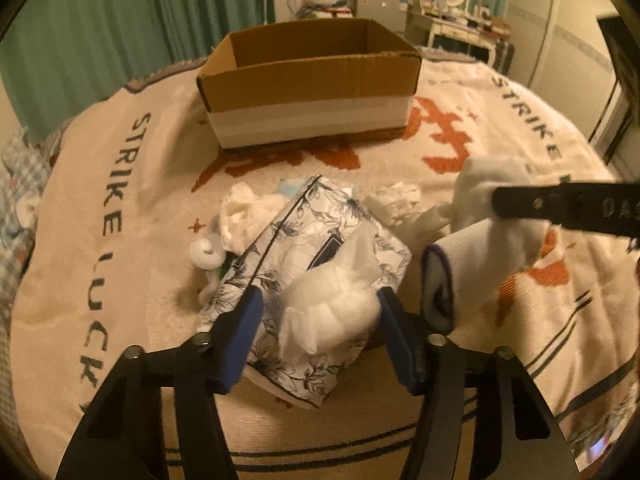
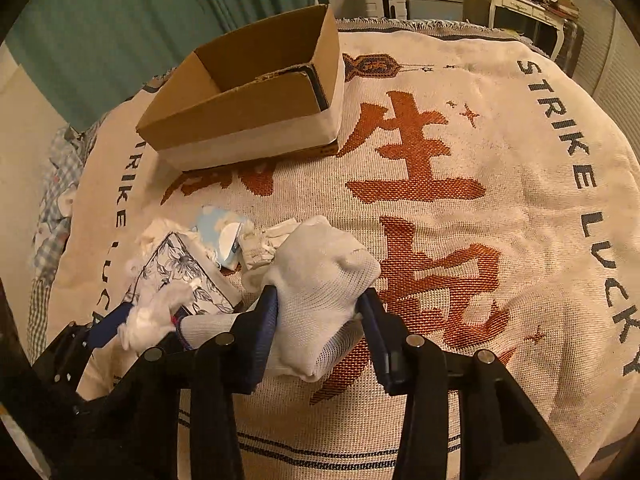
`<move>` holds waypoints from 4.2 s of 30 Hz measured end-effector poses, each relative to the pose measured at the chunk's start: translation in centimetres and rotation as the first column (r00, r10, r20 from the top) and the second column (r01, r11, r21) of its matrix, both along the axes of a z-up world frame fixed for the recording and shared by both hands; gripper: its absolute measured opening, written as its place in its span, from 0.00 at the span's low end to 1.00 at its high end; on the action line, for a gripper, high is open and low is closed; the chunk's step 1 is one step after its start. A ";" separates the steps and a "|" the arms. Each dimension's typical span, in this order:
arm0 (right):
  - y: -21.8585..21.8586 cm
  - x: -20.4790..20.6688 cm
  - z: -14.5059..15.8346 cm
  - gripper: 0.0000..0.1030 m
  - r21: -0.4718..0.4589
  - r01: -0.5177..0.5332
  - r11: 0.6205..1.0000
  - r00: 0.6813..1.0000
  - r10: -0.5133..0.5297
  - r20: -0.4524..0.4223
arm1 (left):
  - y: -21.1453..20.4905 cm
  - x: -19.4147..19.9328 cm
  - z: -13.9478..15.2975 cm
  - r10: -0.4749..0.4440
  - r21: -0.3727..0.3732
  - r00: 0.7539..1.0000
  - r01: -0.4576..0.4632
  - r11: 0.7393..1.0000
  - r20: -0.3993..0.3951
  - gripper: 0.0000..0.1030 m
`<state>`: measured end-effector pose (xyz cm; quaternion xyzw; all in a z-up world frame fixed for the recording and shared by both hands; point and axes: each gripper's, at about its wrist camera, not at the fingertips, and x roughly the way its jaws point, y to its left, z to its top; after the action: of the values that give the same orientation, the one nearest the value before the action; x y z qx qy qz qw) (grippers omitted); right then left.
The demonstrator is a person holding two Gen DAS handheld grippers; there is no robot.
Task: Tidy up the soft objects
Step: 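Lower the right tool and grasp the white sock, then carry the white sock with the right tool and drop it into the box, then grasp the floral tissue pack with the right tool while the left tool grasps the white plush toy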
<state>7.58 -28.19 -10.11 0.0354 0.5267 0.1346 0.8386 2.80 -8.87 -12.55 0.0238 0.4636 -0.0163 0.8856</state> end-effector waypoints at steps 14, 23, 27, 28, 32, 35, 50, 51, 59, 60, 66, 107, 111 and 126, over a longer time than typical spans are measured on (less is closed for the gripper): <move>0.5 -0.4 3.7 0.40 0.006 0.003 1.000 0.997 -0.004 0.083 | 1.7 -0.8 4.3 -0.020 -0.121 0.996 0.030 0.992 0.082 0.39; 2.7 -1.4 10.9 0.39 0.000 0.018 1.000 0.972 -0.017 0.236 | 5.4 -0.8 11.7 0.053 -0.207 0.976 -0.009 0.978 0.210 0.39; 4.8 -1.9 15.6 0.39 -0.034 0.005 0.999 0.947 0.006 0.322 | 6.5 -0.4 15.8 0.046 -0.214 0.965 0.011 0.977 0.259 0.39; 5.2 -1.8 16.7 0.39 -0.036 0.001 0.999 0.943 0.011 0.333 | 6.7 -0.2 16.9 0.042 -0.196 0.960 0.014 0.981 0.278 0.39; 7.2 -0.5 22.6 0.39 -0.043 -0.014 0.999 0.921 0.030 0.388 | 6.8 0.7 20.2 0.002 -0.156 0.945 0.052 0.986 0.327 0.39; 9.2 1.3 26.6 0.39 -0.128 -0.040 0.991 0.903 0.091 0.420 | 6.9 2.5 22.1 -0.033 -0.084 0.933 0.068 0.994 0.359 0.39; 8.0 17.9 15.8 0.39 -0.076 -0.067 0.995 0.923 0.091 0.374 | 8.6 19.0 13.5 0.012 -0.167 0.971 0.029 0.985 0.240 0.39; 7.8 18.8 14.5 0.39 -0.077 -0.067 0.995 0.928 0.091 0.362 | 8.3 20.1 12.3 0.012 -0.173 0.975 0.028 0.985 0.223 0.39; 8.1 22.0 9.5 0.39 -0.077 -0.107 0.991 0.925 0.128 0.357 | 6.8 23.3 7.9 -0.016 -0.153 0.986 0.042 0.987 0.167 0.42; 8.3 21.7 9.5 0.39 -0.084 -0.111 0.990 0.921 0.134 0.367 | 6.8 23.4 7.7 -0.014 -0.144 0.988 0.037 0.989 0.156 0.46; 8.0 19.5 11.5 0.62 -0.114 -0.096 0.989 0.901 0.135 0.411 | 7.7 21.5 9.4 -0.015 -0.100 0.983 0.033 0.994 0.183 0.65; 14.3 -0.9 -4.4 0.87 -0.138 -0.466 0.874 0.876 0.478 0.069 | 11.5 0.4 3.9 0.161 -0.003 0.978 -0.162 0.987 0.130 0.87; 14.6 -0.4 -6.0 0.85 -0.117 -0.449 0.886 0.891 0.454 0.016 | 11.8 0.4 3.0 0.147 0.010 0.983 -0.149 0.989 0.107 0.87; 10.8 -1.7 0.6 0.47 -0.053 -0.394 0.918 0.907 0.398 0.137 | 11.4 -0.7 2.6 0.129 -0.007 0.989 -0.129 0.992 0.074 0.87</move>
<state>5.83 -17.38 -9.48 -0.0921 0.4623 0.2977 0.8302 2.15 2.55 -9.91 -0.0068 0.4311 0.0411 0.9013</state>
